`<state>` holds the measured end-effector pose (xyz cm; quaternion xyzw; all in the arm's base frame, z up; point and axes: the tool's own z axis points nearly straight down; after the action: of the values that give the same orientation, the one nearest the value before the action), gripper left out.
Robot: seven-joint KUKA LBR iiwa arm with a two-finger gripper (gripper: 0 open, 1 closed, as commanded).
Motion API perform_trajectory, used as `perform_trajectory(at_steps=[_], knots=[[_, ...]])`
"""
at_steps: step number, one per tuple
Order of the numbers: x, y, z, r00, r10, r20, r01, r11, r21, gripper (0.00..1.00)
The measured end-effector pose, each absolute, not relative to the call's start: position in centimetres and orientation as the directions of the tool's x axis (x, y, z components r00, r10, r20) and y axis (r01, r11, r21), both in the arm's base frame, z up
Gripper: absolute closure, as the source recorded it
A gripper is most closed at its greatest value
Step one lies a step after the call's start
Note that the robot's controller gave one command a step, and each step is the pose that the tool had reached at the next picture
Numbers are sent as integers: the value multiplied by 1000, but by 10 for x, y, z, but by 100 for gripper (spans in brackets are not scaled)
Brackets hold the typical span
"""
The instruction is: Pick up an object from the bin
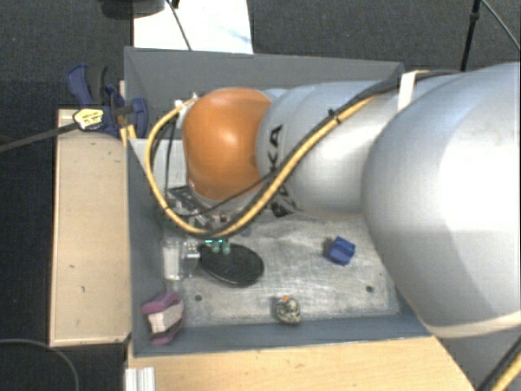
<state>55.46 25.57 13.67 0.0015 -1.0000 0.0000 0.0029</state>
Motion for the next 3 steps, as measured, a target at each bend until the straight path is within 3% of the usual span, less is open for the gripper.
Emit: perform_trajectory(at_steps=[1,2,3], knots=[[554,211,88,-981,193,-17,192,981,22,0],[522,161,74,-997,-73,-6,-73,997,3,0],[522,162,75,-998,-68,-8,-68,998,5,100]])
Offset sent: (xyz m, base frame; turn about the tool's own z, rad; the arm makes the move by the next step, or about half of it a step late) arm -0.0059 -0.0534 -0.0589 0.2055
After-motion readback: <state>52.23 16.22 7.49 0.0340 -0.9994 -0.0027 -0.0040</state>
